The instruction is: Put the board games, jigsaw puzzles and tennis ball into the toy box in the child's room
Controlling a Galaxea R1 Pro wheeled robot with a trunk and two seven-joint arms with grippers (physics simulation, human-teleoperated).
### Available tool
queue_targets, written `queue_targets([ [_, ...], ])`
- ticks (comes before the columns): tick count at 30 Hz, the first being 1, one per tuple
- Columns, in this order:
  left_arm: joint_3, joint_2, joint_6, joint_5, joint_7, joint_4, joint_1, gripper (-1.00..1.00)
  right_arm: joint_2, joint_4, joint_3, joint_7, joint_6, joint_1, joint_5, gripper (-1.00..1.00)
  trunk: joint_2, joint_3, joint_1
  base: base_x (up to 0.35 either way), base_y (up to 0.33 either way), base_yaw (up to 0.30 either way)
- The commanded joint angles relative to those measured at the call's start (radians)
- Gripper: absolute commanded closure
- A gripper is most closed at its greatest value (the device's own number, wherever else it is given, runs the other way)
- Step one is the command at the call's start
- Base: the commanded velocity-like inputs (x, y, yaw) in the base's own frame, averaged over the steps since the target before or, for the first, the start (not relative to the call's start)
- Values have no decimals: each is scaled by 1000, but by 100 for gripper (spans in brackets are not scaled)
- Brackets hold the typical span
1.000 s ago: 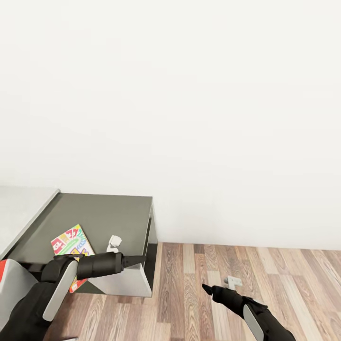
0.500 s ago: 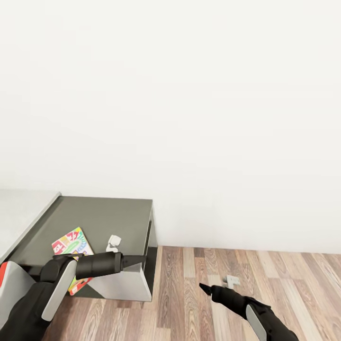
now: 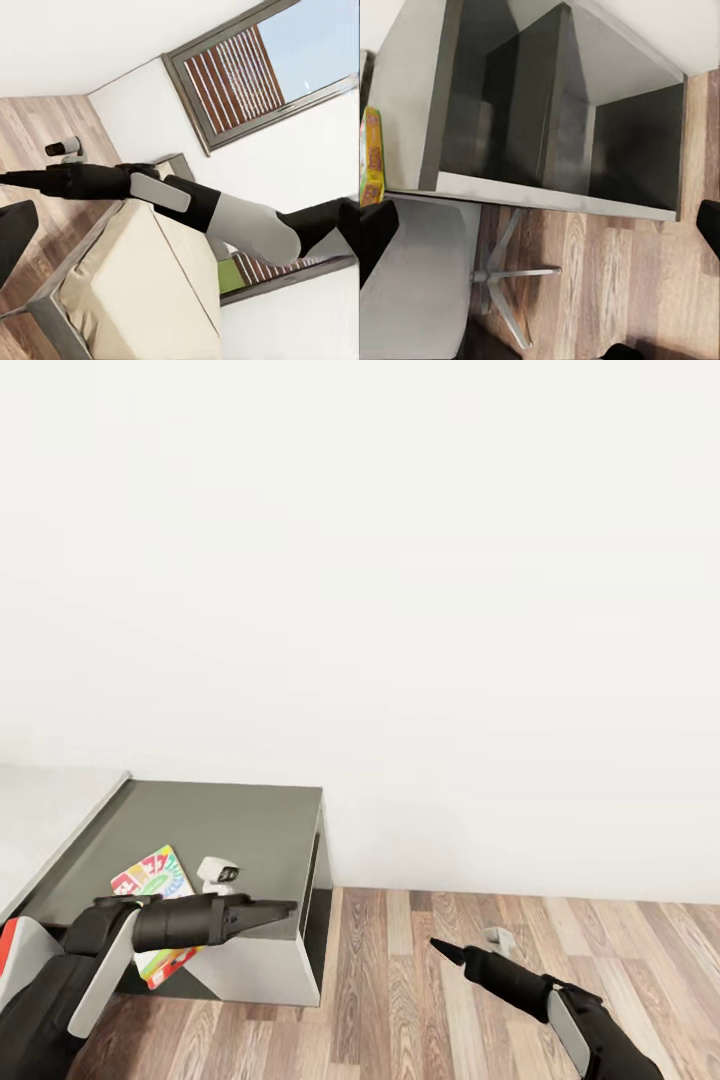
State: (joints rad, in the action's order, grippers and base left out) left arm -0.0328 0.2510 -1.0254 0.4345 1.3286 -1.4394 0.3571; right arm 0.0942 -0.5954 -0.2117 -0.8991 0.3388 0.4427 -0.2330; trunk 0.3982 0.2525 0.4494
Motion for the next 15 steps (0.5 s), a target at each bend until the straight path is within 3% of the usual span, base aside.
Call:
queue_targets([
  [1,-2,3,-9,3,14,0,1,-100,0,0,-11,-11,15,1,-7,-100,2,0,1,0,0,0],
  [7,0,12,-2,3,91,0,-2,-100,-2,-2,-45,-46,42,1,-8,-100,2,-10,1,0,0,0],
  [15,66,19,0,3,99,0,-3,-100,-17,-121,-51,-47,132,2,-9,-100,2,-23,1,0,0,0],
])
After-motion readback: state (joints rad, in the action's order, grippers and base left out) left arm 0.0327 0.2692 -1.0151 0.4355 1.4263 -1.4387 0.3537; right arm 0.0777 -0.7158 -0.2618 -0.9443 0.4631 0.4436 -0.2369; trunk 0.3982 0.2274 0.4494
